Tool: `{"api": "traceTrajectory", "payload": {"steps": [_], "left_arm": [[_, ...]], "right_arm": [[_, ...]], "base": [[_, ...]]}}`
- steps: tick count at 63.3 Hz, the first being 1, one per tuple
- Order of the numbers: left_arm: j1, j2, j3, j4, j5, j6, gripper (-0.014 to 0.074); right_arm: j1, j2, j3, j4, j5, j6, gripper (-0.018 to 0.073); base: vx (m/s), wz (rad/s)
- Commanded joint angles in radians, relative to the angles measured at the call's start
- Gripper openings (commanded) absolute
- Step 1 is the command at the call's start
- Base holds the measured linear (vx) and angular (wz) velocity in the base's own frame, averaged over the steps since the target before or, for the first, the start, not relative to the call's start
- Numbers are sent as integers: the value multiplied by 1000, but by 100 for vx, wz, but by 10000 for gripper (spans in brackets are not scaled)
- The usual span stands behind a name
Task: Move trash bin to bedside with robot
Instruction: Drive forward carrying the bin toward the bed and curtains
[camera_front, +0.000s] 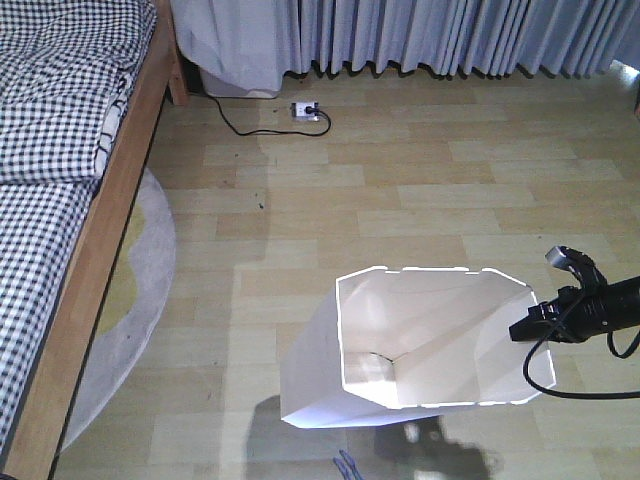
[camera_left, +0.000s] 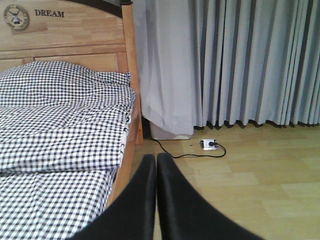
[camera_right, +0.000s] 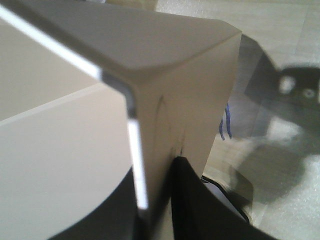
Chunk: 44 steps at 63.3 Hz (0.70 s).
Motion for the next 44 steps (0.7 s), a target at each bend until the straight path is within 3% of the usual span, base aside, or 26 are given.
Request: {"api": "traceTrajectory", "payload": {"steps": [1,44], "left_arm": [[-3,-5,-24,-2,-72,-4,-6],[-3,-5,-24,-2,-72,-4,-6]], "right_arm": [[0,-75,-7,90,248,1,-5],[0,-75,-7,90,249,1,-5]], "base": [[24,-5],[23,0]]}}
